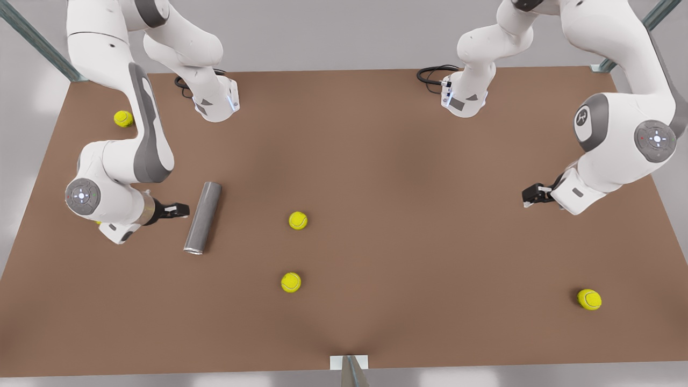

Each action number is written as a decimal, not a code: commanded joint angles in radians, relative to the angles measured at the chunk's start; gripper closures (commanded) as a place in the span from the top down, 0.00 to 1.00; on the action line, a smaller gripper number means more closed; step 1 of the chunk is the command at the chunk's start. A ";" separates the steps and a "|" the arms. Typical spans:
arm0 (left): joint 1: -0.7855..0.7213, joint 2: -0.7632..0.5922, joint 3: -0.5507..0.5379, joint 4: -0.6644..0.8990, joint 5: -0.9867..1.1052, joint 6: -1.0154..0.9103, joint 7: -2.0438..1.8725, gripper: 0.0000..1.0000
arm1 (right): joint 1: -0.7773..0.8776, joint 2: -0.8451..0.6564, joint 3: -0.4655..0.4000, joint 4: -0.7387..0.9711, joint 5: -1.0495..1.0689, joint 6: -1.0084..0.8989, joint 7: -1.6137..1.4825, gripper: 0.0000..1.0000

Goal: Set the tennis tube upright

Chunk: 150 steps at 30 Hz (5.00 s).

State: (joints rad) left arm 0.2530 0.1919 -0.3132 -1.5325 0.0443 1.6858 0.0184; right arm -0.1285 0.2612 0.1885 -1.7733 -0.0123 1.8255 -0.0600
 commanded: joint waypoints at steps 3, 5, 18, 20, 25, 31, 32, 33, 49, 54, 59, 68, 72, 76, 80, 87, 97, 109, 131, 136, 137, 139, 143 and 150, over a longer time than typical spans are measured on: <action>-0.001 -0.002 0.000 0.000 0.002 0.000 0.000 0.99 | 0.004 -0.013 0.000 -0.143 0.043 0.126 0.270 1.00; -0.021 0.000 -0.001 -0.002 0.002 -0.002 -0.002 0.99 | 0.006 -0.020 0.002 -0.153 0.048 0.146 0.500 1.00; 0.015 -0.008 -0.050 0.011 -0.011 -0.026 0.000 1.00 | -0.060 0.070 0.017 -0.373 0.001 0.500 0.374 1.00; 0.012 -0.008 -0.052 0.011 -0.011 -0.031 0.000 1.00 | -0.053 0.079 0.017 -0.399 0.046 0.541 0.374 1.00; 0.014 -0.008 -0.058 0.012 -0.011 -0.043 -0.003 1.00 | -0.056 0.085 0.017 -0.449 0.043 0.630 0.349 1.00; 0.012 -0.006 -0.057 0.014 -0.011 -0.055 -0.009 1.00 | -0.048 0.095 0.019 -0.471 0.012 0.663 0.319 1.00; 0.014 -0.006 -0.057 0.014 -0.012 -0.055 -0.009 1.00 | -0.046 0.095 0.019 -0.482 0.011 0.667 0.321 1.00; 0.012 -0.002 -0.057 0.014 -0.011 -0.055 -0.005 1.00 | -0.046 0.096 0.019 -0.485 0.011 0.670 0.321 1.00; 0.003 0.021 -0.057 0.008 -0.021 -0.051 -0.015 1.00 | -0.063 0.124 0.020 -0.531 -0.029 0.748 0.322 0.95; 0.002 0.032 -0.057 0.009 -0.021 -0.044 -0.015 1.00 | -0.063 0.124 0.020 -0.535 -0.029 0.748 0.322 0.95; 0.000 0.040 -0.057 0.009 -0.021 -0.043 -0.017 1.00 | -0.063 0.124 0.020 -0.535 -0.029 0.750 0.321 0.88; -0.009 0.124 -0.060 0.014 -0.161 0.006 -0.020 1.00 | -0.062 0.125 0.020 -0.537 -0.029 0.750 0.319 0.81; -0.031 0.253 -0.060 0.032 -0.477 0.043 -0.006 1.00 | -0.062 0.125 0.020 -0.537 -0.029 0.750 0.319 0.79; -0.069 0.342 -0.058 0.045 -0.454 0.156 0.032 1.00 | -0.062 0.125 0.020 -0.537 -0.029 0.750 0.319 0.77; -0.070 0.348 -0.058 0.040 -0.422 0.187 0.031 1.00 | -0.059 0.125 0.022 -0.541 -0.029 0.752 0.319 0.77; -0.069 0.348 -0.058 0.040 -0.422 0.187 0.026 1.00 | -0.056 0.124 0.022 -0.543 -0.029 0.752 0.319 0.77; -0.070 0.354 -0.058 0.041 -0.422 0.189 0.028 1.00 | -0.054 0.049 0.072 -0.538 -0.029 0.727 0.224 0.77; -0.069 0.362 -0.058 0.045 -0.422 0.190 0.029 1.00 | 0.138 0.055 0.200 -0.336 -0.034 0.607 0.161 0.77; -0.066 0.368 -0.058 0.041 -0.420 0.189 0.032 1.00 | 0.655 0.366 -0.007 0.224 -0.061 0.543 -0.663 0.77; -0.067 0.374 -0.058 0.041 -0.420 0.190 0.032 1.00 | 0.753 0.474 -0.077 0.390 -0.061 0.511 -0.663 0.77; -0.067 0.374 -0.058 0.041 -0.420 0.190 0.032 1.00 | 0.764 0.500 -0.078 0.433 -0.061 0.509 -0.663 0.77; -0.067 0.374 -0.058 0.041 -0.422 0.190 0.032 1.00 | 0.791 0.535 -0.100 0.460 -0.060 0.514 -0.661 0.77; -0.066 0.373 -0.058 0.041 -0.422 0.189 0.032 1.00 | 0.837 0.581 -0.116 0.505 -0.057 0.521 -0.652 0.77; -0.067 0.377 -0.058 0.041 -0.422 0.190 0.032 1.00 | 0.918 0.644 -0.195 0.555 0.000 0.523 -0.644 1.00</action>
State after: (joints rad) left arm 0.1856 0.5700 -0.3712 -1.4910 -0.3772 1.8761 0.0506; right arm 0.7900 0.9051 -0.0061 -1.2180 -0.0116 2.3497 -0.7046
